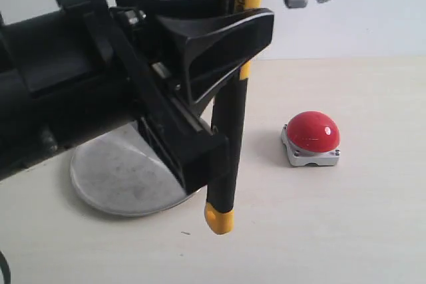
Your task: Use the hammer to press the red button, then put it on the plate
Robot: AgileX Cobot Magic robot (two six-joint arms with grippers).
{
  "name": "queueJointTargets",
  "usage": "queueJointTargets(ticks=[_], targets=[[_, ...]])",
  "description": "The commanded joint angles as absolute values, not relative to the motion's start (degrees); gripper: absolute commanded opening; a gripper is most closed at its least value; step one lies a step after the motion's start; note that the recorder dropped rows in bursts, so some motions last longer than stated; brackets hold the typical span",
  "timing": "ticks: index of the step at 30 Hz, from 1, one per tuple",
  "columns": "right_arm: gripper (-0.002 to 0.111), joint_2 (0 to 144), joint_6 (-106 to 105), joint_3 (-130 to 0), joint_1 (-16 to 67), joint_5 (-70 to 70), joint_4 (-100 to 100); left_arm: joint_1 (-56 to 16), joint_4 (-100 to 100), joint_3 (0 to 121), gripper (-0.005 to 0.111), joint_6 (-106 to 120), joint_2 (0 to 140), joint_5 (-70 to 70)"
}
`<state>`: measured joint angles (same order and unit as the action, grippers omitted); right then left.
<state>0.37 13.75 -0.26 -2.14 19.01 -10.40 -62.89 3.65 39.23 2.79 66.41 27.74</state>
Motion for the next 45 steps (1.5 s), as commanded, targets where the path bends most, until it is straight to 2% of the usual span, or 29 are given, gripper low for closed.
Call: queueJointTargets(ticks=[1, 14, 22, 26, 31, 35, 45], targets=[[0.0, 0.0, 13.6, 0.0, -2.5, 18.3, -10.9, -62.1, 5.0, 38.0, 0.0, 2.8, 65.0, 34.5], [0.0, 0.0, 13.1, 0.0, -2.5, 16.7, -14.7, -53.6, 17.8, 38.0, 0.0, 2.8, 67.7, 31.1], [0.0, 0.0, 13.1, 0.0, -2.5, 13.3, -16.7, -53.6, 16.8, 38.0, 0.0, 9.3, 70.0, 30.7], [0.0, 0.0, 14.8, 0.0, -2.5, 4.7, -16.4, -53.6, 16.7, 38.0, 0.0, 10.3, 70.0, 28.0], [0.0, 0.0, 15.2, 0.0, -2.5, 2.2, -16.4, -53.6, 16.7, 38.0, 0.0, 10.3, 70.0, 24.8], [0.0, 0.0, 33.0, 0.0, -2.5, -9.1, -5.8, -53.6, 16.7, 38.0, 0.0, 10.3, 70.0, 24.7], [0.0, 0.0, 38.4, 0.0, -2.5, -7.4, -5.7, -53.6, 16.7, 38.0, 0.0, 10.3, 70.0, 24.7]])
